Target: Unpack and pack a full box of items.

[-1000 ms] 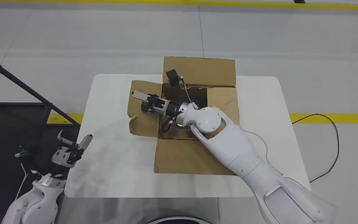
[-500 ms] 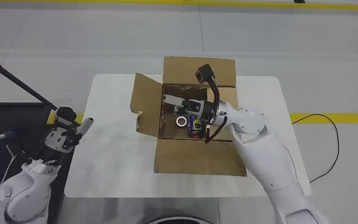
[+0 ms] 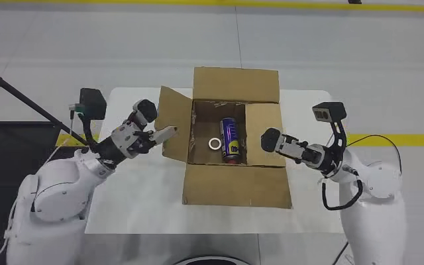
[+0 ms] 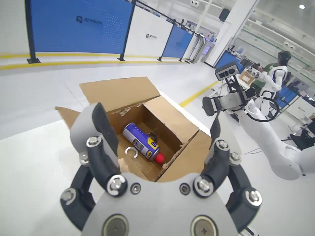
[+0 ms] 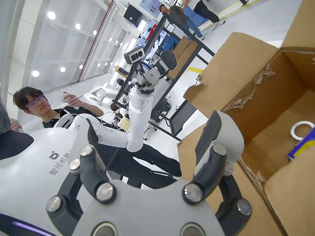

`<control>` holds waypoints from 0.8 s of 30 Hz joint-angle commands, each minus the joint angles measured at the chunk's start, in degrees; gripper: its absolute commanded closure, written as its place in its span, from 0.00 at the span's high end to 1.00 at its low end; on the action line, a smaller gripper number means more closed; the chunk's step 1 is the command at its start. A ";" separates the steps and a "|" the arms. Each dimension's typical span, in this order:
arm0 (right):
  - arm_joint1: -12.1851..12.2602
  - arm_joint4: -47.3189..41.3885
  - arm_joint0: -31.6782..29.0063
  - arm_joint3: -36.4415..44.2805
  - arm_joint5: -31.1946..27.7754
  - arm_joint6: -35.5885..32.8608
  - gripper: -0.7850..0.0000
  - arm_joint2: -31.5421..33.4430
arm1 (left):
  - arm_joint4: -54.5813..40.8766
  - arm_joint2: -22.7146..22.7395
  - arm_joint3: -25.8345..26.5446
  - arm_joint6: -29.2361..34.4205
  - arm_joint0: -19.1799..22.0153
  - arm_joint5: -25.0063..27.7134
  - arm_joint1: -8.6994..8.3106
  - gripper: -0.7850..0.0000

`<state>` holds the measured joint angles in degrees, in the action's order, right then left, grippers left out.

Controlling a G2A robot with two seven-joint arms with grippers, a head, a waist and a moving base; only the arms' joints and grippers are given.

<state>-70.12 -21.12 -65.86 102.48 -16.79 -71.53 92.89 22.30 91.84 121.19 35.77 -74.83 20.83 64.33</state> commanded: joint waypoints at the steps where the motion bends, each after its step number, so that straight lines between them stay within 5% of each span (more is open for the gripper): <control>1: 0.47 -1.91 -1.97 -0.28 -0.60 -1.41 1.00 3.31 | -0.91 -5.77 -2.19 1.24 4.46 -2.91 0.30 1.00; 5: 1.05 -2.43 -3.65 -1.55 -0.89 -2.24 1.00 6.51 | 0.20 -13.41 -4.77 3.05 11.37 -6.89 0.89 1.00; 18: 1.05 -2.43 -3.65 -1.55 -0.89 -2.24 1.00 6.51 | 0.12 -13.49 -4.86 2.83 11.16 -7.06 0.91 1.00; 24: 1.19 -2.42 -4.05 -1.06 -0.64 -0.60 1.00 6.62 | -3.55 -20.53 -7.55 4.55 14.86 -12.20 1.78 1.00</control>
<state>-69.02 -23.57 -69.77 101.25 -17.49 -72.84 99.39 19.69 73.36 114.66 39.45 -61.70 9.64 65.88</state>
